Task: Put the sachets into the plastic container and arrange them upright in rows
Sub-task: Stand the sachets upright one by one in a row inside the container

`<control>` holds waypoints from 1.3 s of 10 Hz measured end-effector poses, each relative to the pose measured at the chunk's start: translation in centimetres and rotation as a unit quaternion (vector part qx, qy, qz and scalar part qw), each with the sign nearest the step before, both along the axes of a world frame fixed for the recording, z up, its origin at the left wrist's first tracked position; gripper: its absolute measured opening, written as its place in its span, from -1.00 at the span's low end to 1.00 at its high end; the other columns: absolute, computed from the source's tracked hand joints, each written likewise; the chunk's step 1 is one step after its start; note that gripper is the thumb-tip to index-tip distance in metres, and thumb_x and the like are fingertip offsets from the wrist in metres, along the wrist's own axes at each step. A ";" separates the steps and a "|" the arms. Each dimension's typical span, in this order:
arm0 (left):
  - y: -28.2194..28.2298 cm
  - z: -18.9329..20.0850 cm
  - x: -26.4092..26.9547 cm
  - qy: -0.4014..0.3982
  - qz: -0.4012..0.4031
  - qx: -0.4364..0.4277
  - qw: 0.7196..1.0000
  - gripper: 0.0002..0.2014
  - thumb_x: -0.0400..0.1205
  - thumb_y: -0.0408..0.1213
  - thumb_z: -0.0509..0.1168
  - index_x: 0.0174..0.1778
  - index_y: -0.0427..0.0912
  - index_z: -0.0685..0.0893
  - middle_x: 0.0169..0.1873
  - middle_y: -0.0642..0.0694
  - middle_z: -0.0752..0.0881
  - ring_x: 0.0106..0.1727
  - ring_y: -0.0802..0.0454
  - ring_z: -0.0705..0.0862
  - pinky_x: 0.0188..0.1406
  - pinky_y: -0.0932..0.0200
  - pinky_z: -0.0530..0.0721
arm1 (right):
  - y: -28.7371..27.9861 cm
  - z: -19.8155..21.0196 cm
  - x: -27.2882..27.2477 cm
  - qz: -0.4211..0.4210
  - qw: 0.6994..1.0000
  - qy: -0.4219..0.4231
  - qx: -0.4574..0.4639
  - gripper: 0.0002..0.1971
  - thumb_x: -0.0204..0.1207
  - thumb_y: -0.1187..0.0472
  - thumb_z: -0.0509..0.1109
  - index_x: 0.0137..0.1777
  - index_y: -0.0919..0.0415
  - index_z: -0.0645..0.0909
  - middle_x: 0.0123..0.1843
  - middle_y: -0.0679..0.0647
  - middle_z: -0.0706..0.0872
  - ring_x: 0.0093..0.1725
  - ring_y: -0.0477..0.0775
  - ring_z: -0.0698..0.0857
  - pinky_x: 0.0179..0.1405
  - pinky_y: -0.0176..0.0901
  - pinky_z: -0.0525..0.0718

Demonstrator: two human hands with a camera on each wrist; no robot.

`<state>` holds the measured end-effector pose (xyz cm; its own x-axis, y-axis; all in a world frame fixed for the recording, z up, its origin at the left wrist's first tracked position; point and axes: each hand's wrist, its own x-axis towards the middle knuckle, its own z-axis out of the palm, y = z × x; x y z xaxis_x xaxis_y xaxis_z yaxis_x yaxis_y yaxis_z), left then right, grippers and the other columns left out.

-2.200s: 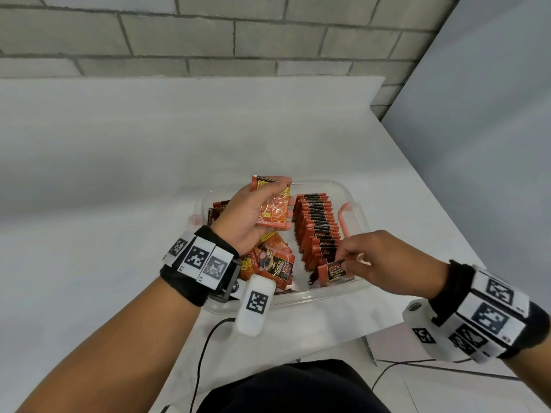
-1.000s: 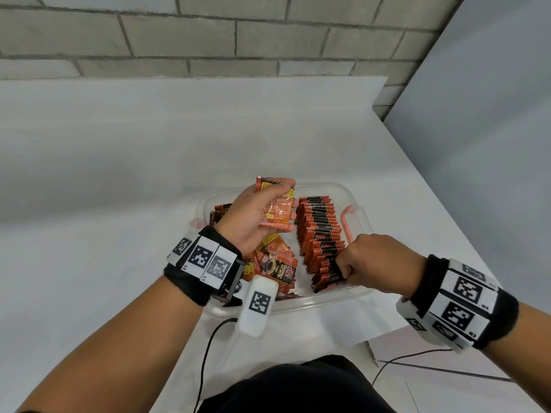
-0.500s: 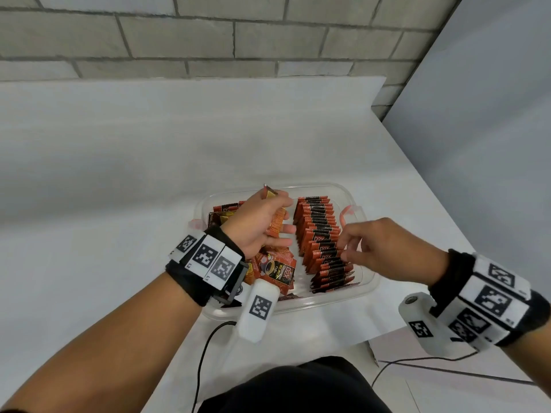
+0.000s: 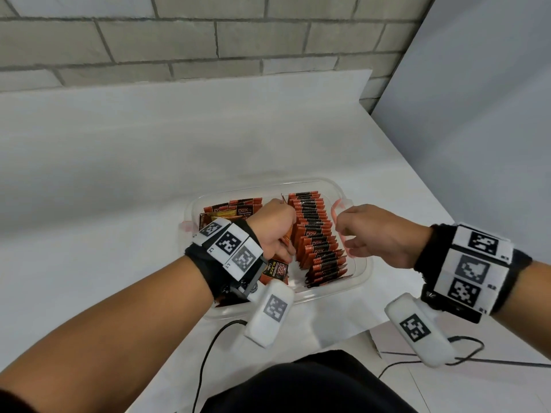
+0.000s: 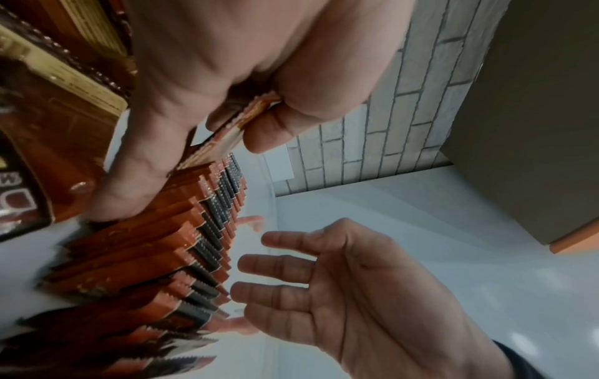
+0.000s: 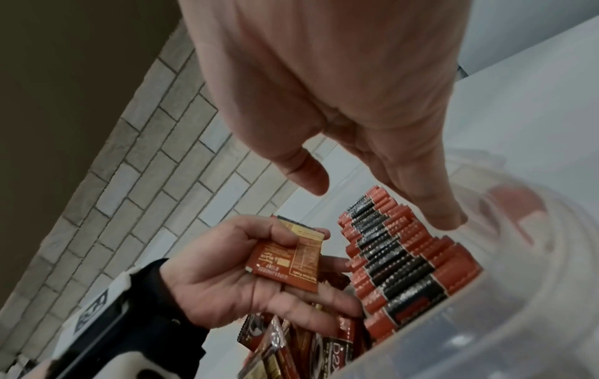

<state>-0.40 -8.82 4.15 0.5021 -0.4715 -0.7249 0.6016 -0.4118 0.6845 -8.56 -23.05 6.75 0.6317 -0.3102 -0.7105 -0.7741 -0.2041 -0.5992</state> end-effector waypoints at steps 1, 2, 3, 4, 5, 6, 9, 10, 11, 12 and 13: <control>-0.5 -0.6 0.0 0.036 0.000 0.005 0.999 -0.57 0.72 -0.45 -0.05 0.54 -0.30 0.28 0.17 -0.55 0.63 0.04 -0.46 0.69 0.17 -0.34 0.64 | 0.1 -0.4 0.3 -0.005 1.000 0.005 -0.007 -0.73 0.44 0.11 0.35 0.07 0.23 0.56 -0.05 0.13 0.57 -0.06 0.15 0.58 0.07 -0.07 0.63; -0.6 -0.8 0.0 0.038 -0.001 -0.002 0.999 -0.61 0.70 -0.50 -0.01 0.46 -0.41 0.36 0.20 -0.51 0.64 0.14 -0.42 0.69 0.22 -0.27 0.63 | 0.2 -0.6 0.4 -0.017 1.000 0.015 -0.021 -0.87 0.53 0.13 0.31 -0.08 0.20 0.54 -0.17 0.11 0.46 -0.16 0.11 0.49 -0.02 -0.10 0.58; -0.6 -0.8 0.0 0.020 0.003 -0.020 1.000 -0.72 0.63 -0.60 0.07 0.22 -0.43 0.53 0.08 -0.35 0.73 0.11 -0.33 0.71 0.16 -0.19 0.67 | 0.2 -0.8 0.4 -0.017 0.999 0.021 -0.021 -0.86 0.54 0.14 0.30 -0.05 0.22 0.55 -0.15 0.12 0.45 -0.16 0.10 0.47 -0.01 -0.09 0.60; -0.4 -0.4 -0.2 0.012 0.017 -0.023 1.000 -0.75 0.67 -0.52 0.01 0.14 -0.43 0.55 0.09 -0.46 0.69 0.20 -0.43 0.66 0.26 -0.28 0.60 | 0.1 -0.9 0.5 -0.019 0.999 0.021 -0.016 -0.87 0.55 0.15 0.29 -0.06 0.21 0.54 -0.15 0.13 0.46 -0.16 0.09 0.47 -0.07 -0.12 0.59; -0.8 -0.5 -0.5 0.032 0.030 -0.019 0.999 -0.61 0.70 -0.43 0.03 0.40 -0.55 0.40 0.37 -0.57 0.48 0.39 -0.52 0.46 0.37 -0.35 0.46 | 0.2 -1.1 0.7 -0.015 1.000 0.018 -0.005 -0.86 0.54 0.13 0.29 -0.05 0.20 0.55 -0.14 0.13 0.51 -0.14 0.09 0.48 -0.11 -0.14 0.56; -1.0 -0.5 -0.6 0.045 0.039 -0.021 0.998 -0.61 0.68 -0.44 0.06 0.41 -0.56 0.40 0.36 -0.57 0.48 0.38 -0.50 0.47 0.35 -0.33 0.48 | 0.4 -1.3 0.8 -0.012 1.000 0.018 0.005 -0.86 0.54 0.11 0.29 -0.05 0.18 0.54 -0.16 0.13 0.53 -0.17 0.09 0.47 -0.21 -0.20 0.51; -1.3 -1.1 0.1 0.066 0.061 -0.038 0.995 -0.60 0.63 -0.53 0.06 0.42 -0.36 0.41 0.39 -0.39 0.51 0.33 -0.41 0.57 0.33 -0.37 0.52 | 0.3 -1.6 1.0 -0.010 1.000 0.023 -0.004 -0.86 0.55 0.10 0.28 -0.05 0.17 0.55 -0.15 0.13 0.51 -0.16 0.08 0.45 -0.18 -0.15 0.49; -1.4 -1.0 0.0 0.072 0.055 -0.036 0.995 -0.51 0.60 -0.52 0.09 0.50 -0.35 0.36 0.48 -0.40 0.41 0.42 -0.47 0.47 0.32 -0.42 0.50 | 0.2 -1.8 1.1 -0.008 1.000 0.025 -0.005 -0.84 0.55 0.10 0.26 -0.03 0.18 0.57 -0.14 0.13 0.55 -0.15 0.08 0.48 -0.17 -0.15 0.49; -1.5 -1.1 0.1 0.078 0.061 -0.037 0.994 -0.53 0.61 -0.51 0.09 0.48 -0.35 0.39 0.45 -0.40 0.45 0.39 -0.46 0.50 0.31 -0.42 0.51 | 0.2 -2.0 1.1 -0.004 1.000 0.025 -0.008 -0.84 0.56 0.11 0.24 -0.01 0.17 0.56 -0.12 0.12 0.55 -0.13 0.07 0.49 -0.13 -0.13 0.48; -1.5 -1.2 0.2 0.071 0.069 -0.045 0.994 -0.59 0.60 -0.52 0.07 0.41 -0.36 0.43 0.38 -0.40 0.52 0.33 -0.43 0.56 0.31 -0.40 0.53 | 0.2 -2.0 1.2 -0.006 1.000 0.029 -0.009 -0.87 0.54 0.10 0.25 -0.06 0.15 0.54 -0.13 0.12 0.50 -0.15 0.09 0.43 -0.21 -0.14 0.44; -1.3 -1.2 0.4 0.049 0.064 -0.042 0.996 -0.80 0.63 -0.55 0.04 0.07 -0.38 0.53 0.01 -0.35 0.68 0.08 -0.32 0.70 0.21 -0.31 0.62 | 0.2 -1.9 1.5 -0.011 1.000 0.026 -0.009 -0.85 0.51 0.06 0.27 -0.09 0.14 0.52 -0.13 0.13 0.46 -0.14 0.11 0.36 -0.21 -0.10 0.37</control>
<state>-0.01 -10.11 2.99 0.4913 -0.4689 -0.7340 0.7109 -0.2711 0.6490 -7.02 -22.81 4.81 0.5872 -0.3365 -0.7362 -0.8084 -0.1974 -0.5546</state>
